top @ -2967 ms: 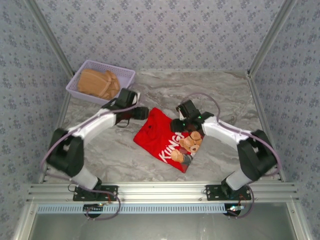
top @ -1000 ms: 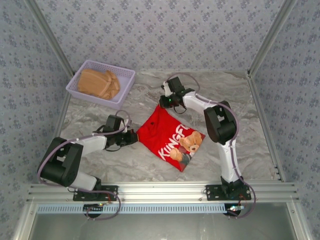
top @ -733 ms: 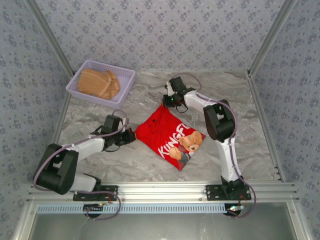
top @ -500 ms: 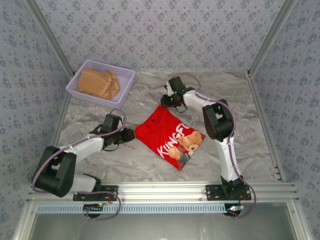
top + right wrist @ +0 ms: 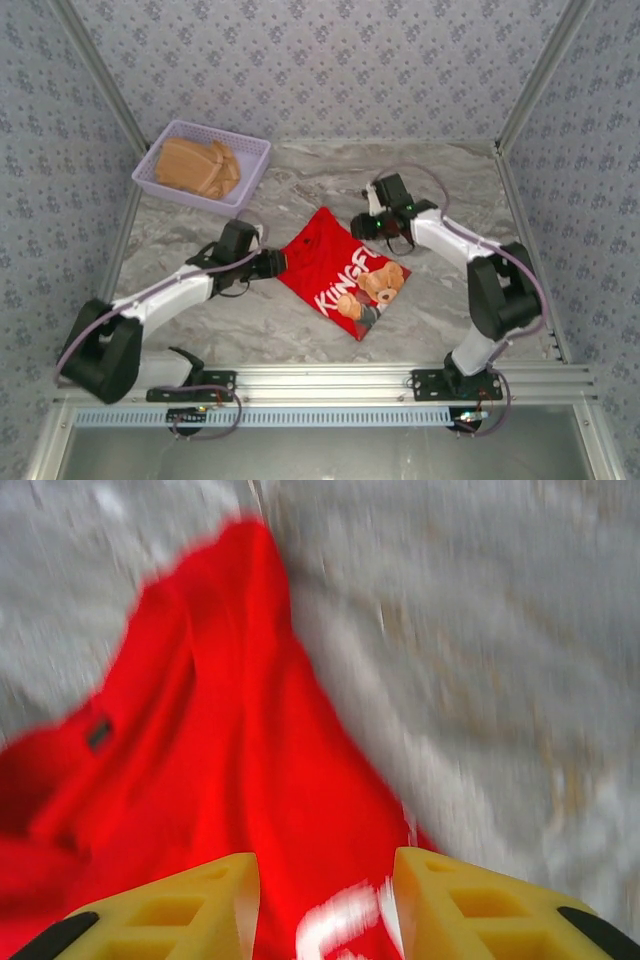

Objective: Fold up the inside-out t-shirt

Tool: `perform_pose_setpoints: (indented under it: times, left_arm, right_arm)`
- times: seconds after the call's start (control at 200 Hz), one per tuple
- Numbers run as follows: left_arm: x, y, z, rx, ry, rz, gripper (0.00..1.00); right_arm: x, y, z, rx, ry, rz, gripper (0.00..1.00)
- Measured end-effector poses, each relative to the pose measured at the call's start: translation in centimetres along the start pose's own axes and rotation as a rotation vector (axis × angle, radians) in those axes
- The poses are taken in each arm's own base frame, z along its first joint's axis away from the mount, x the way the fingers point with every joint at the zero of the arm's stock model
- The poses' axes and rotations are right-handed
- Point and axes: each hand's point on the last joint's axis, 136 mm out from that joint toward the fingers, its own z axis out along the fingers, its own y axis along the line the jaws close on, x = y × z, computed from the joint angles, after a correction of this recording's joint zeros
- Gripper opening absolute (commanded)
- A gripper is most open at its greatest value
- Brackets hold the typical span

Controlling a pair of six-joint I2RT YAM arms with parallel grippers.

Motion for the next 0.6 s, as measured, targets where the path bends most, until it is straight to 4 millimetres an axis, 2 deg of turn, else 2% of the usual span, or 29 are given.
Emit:
perform_pose_setpoints:
  times: [0.115,0.22,0.29,0.415,0.485,0.6]
  left_arm:
    - [-0.9,-0.5,2.4,-0.004,0.042,0.007,0.35]
    - [-1.7,-0.2,4.4,-0.029,0.069,0.013,0.35]
    - [-2.2,0.1,5.7,-0.05,0.085,0.014,0.35]
    - [-2.9,0.5,7.7,-0.082,0.118,0.025,0.38]
    - [-3.5,0.4,8.1,-0.089,0.121,0.038,0.39]
    - [-4.6,-0.4,8.1,-0.083,0.115,0.072,0.46]
  right_arm:
    - [5.6,-1.4,0.2,0.025,0.118,0.043,0.39]
    - [9.3,-2.7,0.7,0.058,0.21,0.091,0.35]
    - [10.7,-3.2,1.0,0.073,0.247,0.115,0.33]
    - [11.9,-3.8,1.2,0.096,0.265,0.161,0.32]
    - [12.1,-4.0,0.9,0.105,0.248,0.193,0.31]
    - [13.8,-3.7,0.2,0.117,0.223,0.245,0.32]
